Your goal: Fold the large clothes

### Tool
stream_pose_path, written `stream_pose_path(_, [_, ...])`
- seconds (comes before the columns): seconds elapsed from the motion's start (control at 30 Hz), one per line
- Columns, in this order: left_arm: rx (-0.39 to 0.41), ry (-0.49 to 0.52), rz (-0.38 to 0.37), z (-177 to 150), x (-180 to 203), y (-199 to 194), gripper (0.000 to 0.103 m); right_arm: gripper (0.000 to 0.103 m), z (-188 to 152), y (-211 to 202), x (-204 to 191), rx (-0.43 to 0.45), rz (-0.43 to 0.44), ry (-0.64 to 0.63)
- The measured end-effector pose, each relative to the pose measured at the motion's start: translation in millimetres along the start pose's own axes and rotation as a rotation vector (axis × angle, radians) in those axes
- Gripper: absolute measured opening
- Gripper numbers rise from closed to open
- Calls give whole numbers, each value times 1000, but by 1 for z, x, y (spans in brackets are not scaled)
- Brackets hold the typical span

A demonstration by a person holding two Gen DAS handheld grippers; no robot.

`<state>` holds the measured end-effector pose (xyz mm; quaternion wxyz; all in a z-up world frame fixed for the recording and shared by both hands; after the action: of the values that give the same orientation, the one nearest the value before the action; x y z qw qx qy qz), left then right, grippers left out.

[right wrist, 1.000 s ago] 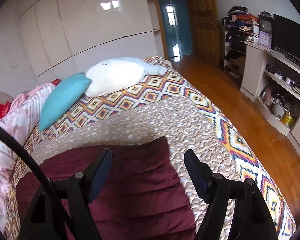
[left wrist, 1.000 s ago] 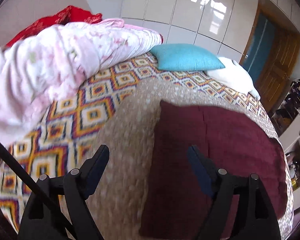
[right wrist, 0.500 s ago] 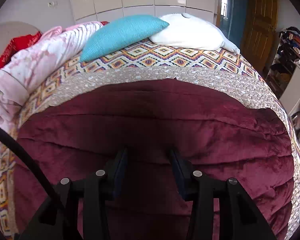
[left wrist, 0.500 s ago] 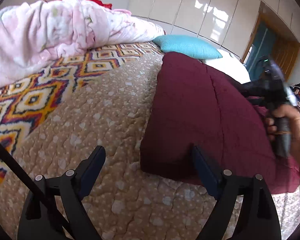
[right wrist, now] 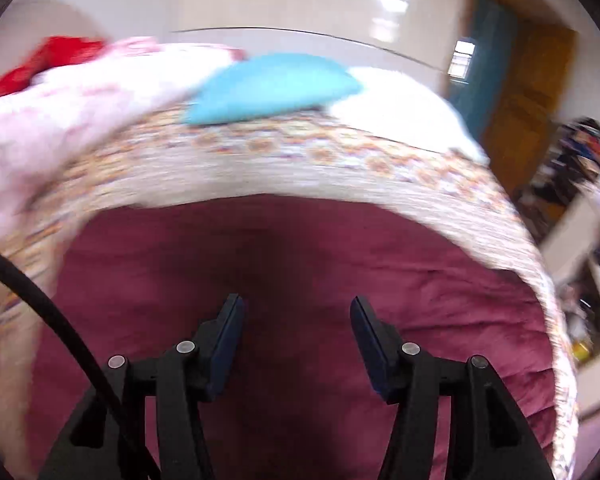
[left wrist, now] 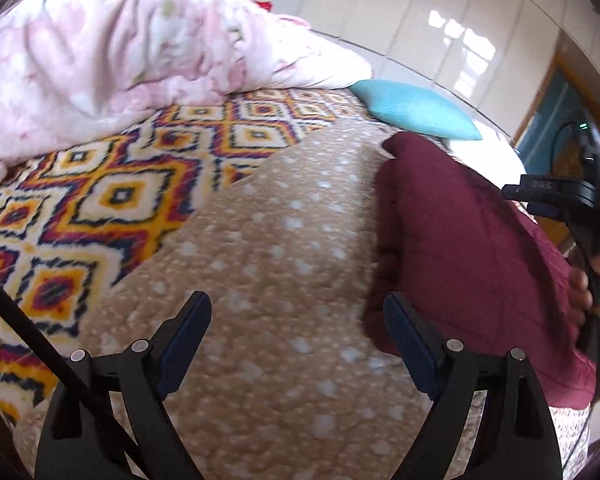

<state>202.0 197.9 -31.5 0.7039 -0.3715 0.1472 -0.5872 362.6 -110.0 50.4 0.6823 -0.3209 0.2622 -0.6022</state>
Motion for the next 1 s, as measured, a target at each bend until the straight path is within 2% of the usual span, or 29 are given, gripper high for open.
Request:
stream_pose_path(0.07, [-14,-18,-4,-1,-5,1,87,61,-9,6,-34,-26,60,-63])
stream_pose_path(0.1, [-19,-23,-9,-2,-6,2,87,60,-12,15,-44,-43,62,-76])
stream_pose_path(0.2, [-25,-5,-9,-4,-4,2,87,61,-25,53,-53,-103,23,-37])
stream_pose_path(0.27, [-30,6,-12,-5,-1,1,87,61,-27,65,-53,-110,-7,-52])
stream_pose_path(0.33, [-30,9,-24,-6,2,-1,87,60,-25,54,-53,-115,-14,-55])
stream_pose_path(0.43, [-22,28,-23,-7,8,-5,87,59,-29,16,-47,-71,45,-3])
stream_pose_path(0.5, [-19,41,-26,-9,13,-9,87,59,-41,-15,-51,-24,109,0])
stream_pose_path(0.6, [-15,63,-52,-13,25,-21,87,59,-77,-44,-45,-14,144,-16])
stream_pose_path(0.73, [8,140,-93,-26,52,-40,87,59,-128,-52,3,-30,58,11])
stream_pose_path(0.83, [4,205,-120,-44,70,-47,87,57,-160,-62,64,-34,-4,130])
stream_pose_path(1.0, [-55,288,-167,-77,98,-45,87,60,-207,-87,174,-55,-180,311])
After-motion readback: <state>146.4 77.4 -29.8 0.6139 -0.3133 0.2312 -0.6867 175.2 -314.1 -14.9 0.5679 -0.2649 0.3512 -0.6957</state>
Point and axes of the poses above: each gripper's, at about its wrist camera, not at the fingertips, and y roughly the way its jaws point, x to its right, z to its top, the point moved 9 cm from there along y, roughly the way its jaws point, and after that the axes turned 4 degrees about z, right-handed, at the moved point
